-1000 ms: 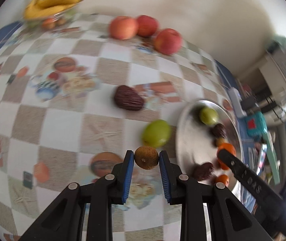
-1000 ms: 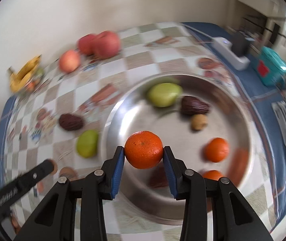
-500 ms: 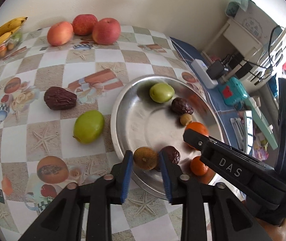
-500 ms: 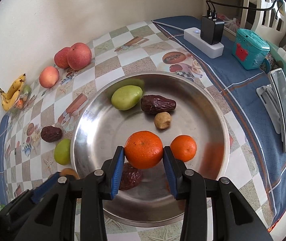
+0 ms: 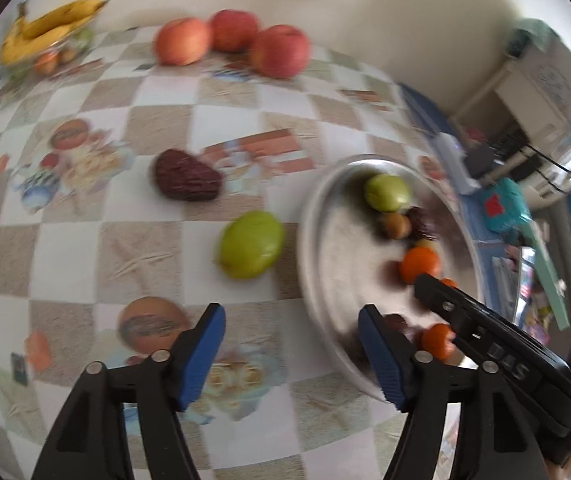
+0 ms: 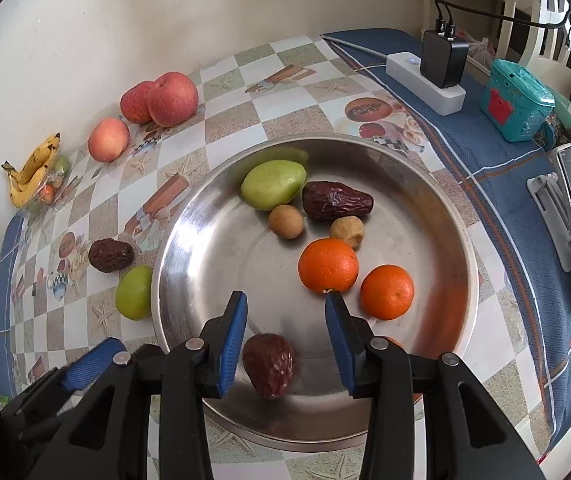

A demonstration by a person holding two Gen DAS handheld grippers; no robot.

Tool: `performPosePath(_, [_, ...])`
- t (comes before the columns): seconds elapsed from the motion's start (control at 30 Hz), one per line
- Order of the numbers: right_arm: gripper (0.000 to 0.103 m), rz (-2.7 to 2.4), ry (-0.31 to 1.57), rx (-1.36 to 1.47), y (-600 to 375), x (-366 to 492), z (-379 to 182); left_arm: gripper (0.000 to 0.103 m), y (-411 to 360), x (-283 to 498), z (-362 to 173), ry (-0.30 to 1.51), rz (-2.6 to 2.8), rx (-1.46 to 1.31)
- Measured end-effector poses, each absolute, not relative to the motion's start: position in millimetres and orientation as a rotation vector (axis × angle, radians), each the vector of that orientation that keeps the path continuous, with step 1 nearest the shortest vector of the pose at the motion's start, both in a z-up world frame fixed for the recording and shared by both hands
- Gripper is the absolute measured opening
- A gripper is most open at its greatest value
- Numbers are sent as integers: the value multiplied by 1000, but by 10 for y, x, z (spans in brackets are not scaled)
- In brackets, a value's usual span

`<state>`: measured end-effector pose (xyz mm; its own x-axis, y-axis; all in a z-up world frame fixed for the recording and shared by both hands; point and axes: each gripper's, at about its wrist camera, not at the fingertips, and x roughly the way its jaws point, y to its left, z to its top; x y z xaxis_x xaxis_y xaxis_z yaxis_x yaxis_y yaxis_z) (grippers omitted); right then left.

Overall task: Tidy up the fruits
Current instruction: 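Move both open grippers from the bowl to the green pear and date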

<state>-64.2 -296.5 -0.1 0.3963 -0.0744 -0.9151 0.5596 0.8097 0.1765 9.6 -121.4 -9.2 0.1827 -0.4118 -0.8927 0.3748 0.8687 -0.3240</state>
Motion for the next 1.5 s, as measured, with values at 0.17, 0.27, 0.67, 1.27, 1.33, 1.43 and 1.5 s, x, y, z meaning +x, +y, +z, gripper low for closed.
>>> performPosePath(0.17, [54, -407, 1121, 484, -2903, -604, -36, 89, -926, 240, -162, 1289, -329, 9])
performPosePath(0.27, [54, -395, 1142, 451, -2838, -562, -63, 103, -687, 330, -162, 1287, -232, -41])
performPosePath(0.67, [84, -311, 1156, 380, -2578, -432, -94, 103, 143, 501, -126, 1257, 31, -264])
performPosePath(1.27, [84, -263, 1185, 313, -2298, -267, -139, 103, 92, 575, -208, 1313, -2, -284])
performPosePath(1.33, [84, -254, 1187, 302, -2251, -232, -142, 103, 49, 606, -234, 1333, -31, -274])
performPosePath(1.43, [84, -236, 1191, 278, -2176, -166, -152, 103, -32, 653, -247, 1341, -62, -241])
performPosePath(1.5, [84, -227, 1196, 261, -2128, -122, -162, 103, -78, 682, -222, 1329, -76, -217])
